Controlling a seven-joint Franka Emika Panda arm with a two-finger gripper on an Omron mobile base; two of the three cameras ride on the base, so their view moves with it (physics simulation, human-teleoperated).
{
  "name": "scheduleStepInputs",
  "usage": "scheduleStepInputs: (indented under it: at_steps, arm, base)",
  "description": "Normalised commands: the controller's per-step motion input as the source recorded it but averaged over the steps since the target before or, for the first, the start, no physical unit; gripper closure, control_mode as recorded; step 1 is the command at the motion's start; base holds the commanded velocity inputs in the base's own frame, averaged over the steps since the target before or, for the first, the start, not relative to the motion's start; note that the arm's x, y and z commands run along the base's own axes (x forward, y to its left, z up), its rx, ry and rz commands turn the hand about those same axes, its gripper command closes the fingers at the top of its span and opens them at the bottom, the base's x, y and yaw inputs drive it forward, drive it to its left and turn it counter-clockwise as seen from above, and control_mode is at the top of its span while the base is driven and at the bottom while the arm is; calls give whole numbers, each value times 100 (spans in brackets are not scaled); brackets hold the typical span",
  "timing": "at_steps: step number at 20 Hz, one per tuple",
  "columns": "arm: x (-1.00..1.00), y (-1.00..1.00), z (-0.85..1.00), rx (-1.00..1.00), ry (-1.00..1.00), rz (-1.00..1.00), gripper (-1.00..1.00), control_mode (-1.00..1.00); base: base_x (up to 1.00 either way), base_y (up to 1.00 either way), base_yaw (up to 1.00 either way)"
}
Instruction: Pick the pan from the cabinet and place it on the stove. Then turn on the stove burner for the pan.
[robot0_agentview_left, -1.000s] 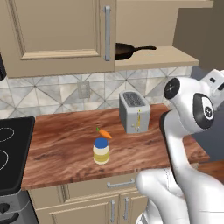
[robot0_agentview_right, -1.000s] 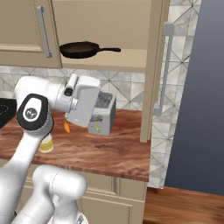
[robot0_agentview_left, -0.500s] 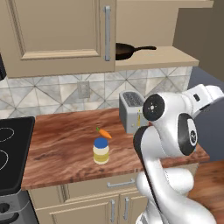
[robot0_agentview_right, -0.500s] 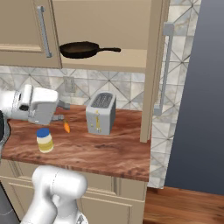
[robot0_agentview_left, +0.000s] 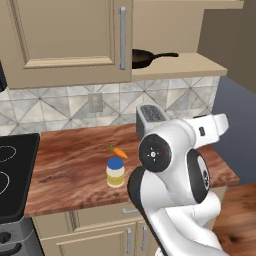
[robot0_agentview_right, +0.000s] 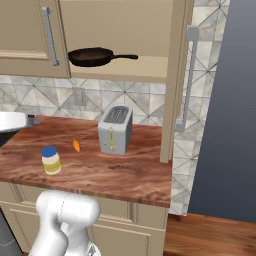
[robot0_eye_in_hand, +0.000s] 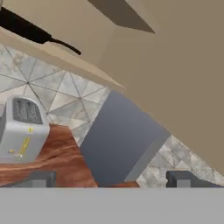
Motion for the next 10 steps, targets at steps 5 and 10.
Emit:
scheduleStepInputs:
  at_steps: [5, 10]
  arm:
    - [7, 55, 33, 16, -35, 19, -100, -100]
    - [32, 37, 36, 15, -32, 19, -100, -100]
  base:
    - [0, 0, 0]
    - [0, 0, 0]
